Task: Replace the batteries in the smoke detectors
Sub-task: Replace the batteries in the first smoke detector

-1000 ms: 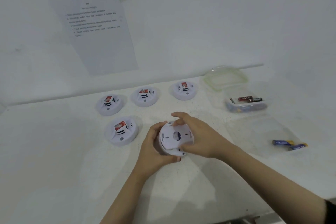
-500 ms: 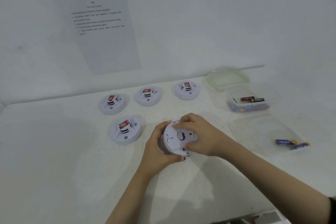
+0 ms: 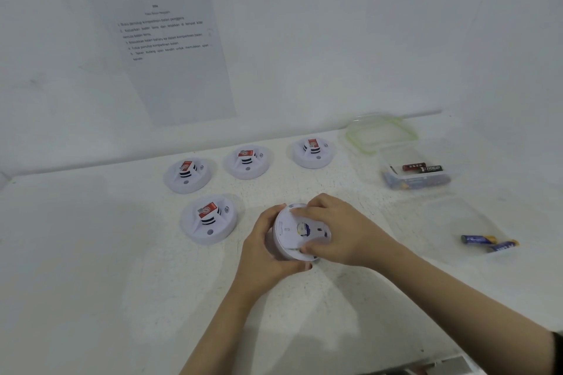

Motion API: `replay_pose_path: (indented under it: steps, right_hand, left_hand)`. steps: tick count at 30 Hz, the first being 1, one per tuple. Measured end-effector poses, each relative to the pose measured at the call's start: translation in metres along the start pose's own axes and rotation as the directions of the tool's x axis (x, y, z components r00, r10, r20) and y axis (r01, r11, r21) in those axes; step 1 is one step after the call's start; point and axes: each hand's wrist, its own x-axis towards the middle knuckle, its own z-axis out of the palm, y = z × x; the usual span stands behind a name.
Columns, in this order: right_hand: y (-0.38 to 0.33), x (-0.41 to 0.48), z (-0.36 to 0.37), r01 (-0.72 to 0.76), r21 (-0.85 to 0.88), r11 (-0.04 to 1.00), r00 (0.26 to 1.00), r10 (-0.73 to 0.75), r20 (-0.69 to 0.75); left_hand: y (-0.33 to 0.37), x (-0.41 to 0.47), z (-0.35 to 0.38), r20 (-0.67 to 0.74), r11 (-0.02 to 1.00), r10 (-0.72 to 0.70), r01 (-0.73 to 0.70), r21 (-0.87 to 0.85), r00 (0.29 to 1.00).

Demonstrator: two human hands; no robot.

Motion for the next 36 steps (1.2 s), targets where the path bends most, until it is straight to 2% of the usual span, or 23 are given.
replay_pose_path:
  steps: [5,8,12,14,17,19,20,22,23,24,25,26,27,34,36]
  right_hand:
    - [-0.001,0.0,0.006,0.0,-0.019,1.0,0.997,-0.001,-0.075]
    - [0.002,-0.004,0.009,-0.013,0.042,0.999,0.998,0.016,-0.067]
    - [0.002,-0.003,0.009,-0.179,0.261,0.949,0.979,0.199,-0.052]
    - [-0.002,-0.001,0.003,-0.272,0.408,0.871,0.958,0.286,0.029]
    - [-0.003,0.001,-0.007,-0.34,0.54,0.77,0.935,0.34,0.104]
    - [0.001,0.0,-0.009,-0.37,0.68,0.633,0.918,0.36,0.165]
    - [0.003,-0.001,-0.009,-0.365,0.777,0.512,0.916,0.348,0.201]
    - [0.008,-0.004,-0.011,-0.314,0.938,0.145,0.924,0.275,0.267]
    - [0.009,-0.005,-0.012,-0.28,0.959,-0.045,0.935,0.215,0.283]
    - [0.01,-0.008,-0.012,-0.256,0.948,-0.186,0.943,0.168,0.288]
    - [0.012,-0.01,-0.012,-0.245,0.934,-0.259,0.948,0.14,0.287]
    - [0.015,-0.011,-0.011,-0.245,0.93,-0.275,0.949,0.128,0.288]
    - [0.021,-0.013,-0.009,-0.251,0.937,-0.244,0.947,0.136,0.29]
    - [0.042,-0.022,0.007,-0.284,0.944,0.167,0.95,0.179,0.254]
    - [0.044,-0.024,0.013,-0.273,0.942,0.195,0.955,0.17,0.242]
  left_hand:
    - [0.002,-0.001,0.002,-0.018,1.0,0.003,-0.003,0.027,1.0]
    - [0.004,-0.003,0.004,-0.026,0.999,0.012,-0.011,0.041,1.0]
    - [0.009,-0.005,0.01,-0.038,0.994,0.059,-0.056,0.09,0.998]
    - [0.014,-0.005,0.015,-0.023,0.982,0.111,-0.107,0.157,0.994]
    - [0.023,-0.002,0.02,0.036,0.952,0.181,-0.184,0.244,0.983]
    - [0.026,0.0,0.022,0.048,0.952,0.177,-0.183,0.246,0.983]
    - [0.024,0.002,0.023,0.049,0.96,0.156,-0.163,0.229,0.987]
    - [0.022,0.003,0.026,0.05,0.981,0.091,-0.098,0.164,0.995]
    - [0.02,0.004,0.027,0.057,0.99,0.057,-0.064,0.128,0.997]
    - [0.018,0.005,0.028,0.067,0.994,0.037,-0.043,0.097,0.997]
    - [0.017,0.005,0.029,0.069,0.996,0.033,-0.038,0.08,0.997]
    - [0.016,0.006,0.028,0.06,0.997,0.038,-0.042,0.071,0.997]
    - [0.016,0.006,0.028,0.045,0.997,0.045,-0.048,0.064,0.998]
    - [0.007,0.013,0.025,-0.008,0.998,0.049,-0.048,0.047,0.999]
    - [0.006,0.013,0.026,-0.012,0.997,0.045,-0.044,0.068,0.999]
